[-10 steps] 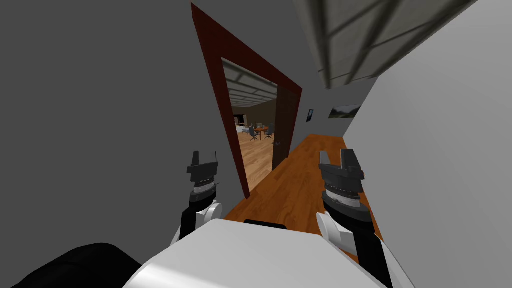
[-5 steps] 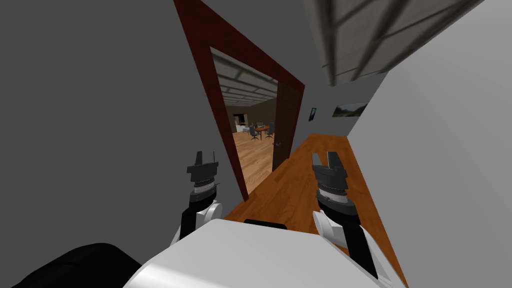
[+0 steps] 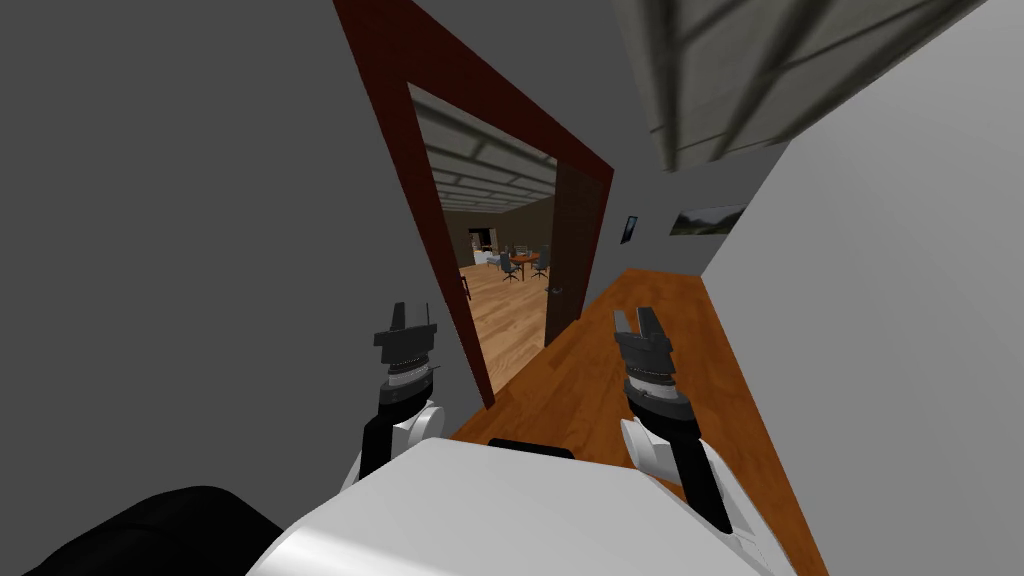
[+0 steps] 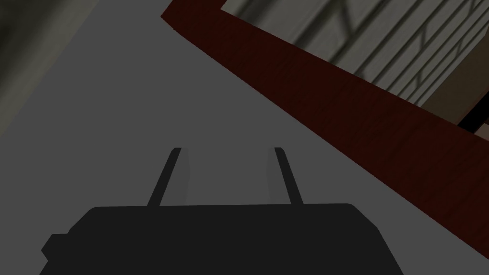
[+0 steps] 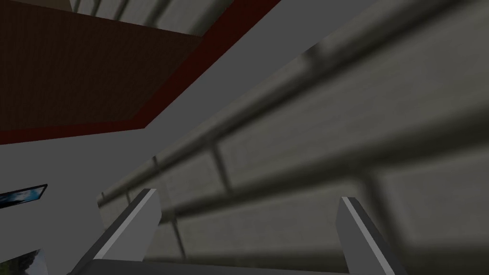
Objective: Push the door open
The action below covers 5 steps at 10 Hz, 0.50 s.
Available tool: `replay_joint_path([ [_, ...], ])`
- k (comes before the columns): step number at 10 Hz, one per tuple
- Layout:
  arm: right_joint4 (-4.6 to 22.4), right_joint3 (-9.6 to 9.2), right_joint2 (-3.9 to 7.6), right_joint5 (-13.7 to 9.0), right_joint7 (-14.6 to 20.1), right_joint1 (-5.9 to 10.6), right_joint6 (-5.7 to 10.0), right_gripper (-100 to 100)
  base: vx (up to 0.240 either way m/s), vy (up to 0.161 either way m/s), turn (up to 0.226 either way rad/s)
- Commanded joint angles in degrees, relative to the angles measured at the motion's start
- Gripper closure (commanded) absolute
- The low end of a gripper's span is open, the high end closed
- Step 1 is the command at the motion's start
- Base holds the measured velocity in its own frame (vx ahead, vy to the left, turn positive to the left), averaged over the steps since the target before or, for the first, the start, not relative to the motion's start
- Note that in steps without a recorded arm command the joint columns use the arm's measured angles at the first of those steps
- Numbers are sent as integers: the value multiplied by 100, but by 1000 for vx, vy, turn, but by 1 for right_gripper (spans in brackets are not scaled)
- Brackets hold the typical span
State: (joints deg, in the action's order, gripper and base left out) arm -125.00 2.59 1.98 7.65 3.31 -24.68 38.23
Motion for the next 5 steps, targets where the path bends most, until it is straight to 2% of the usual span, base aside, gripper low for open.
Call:
replay_joint_path([
  [1,215,-4,52,39,68,82,39,-100,142,-74,45],
  [3,523,-32,112,108,149,196,92,-100,140,-99,44],
  [5,754,-53,149,160,210,281,131,-100,98,-52,32],
])
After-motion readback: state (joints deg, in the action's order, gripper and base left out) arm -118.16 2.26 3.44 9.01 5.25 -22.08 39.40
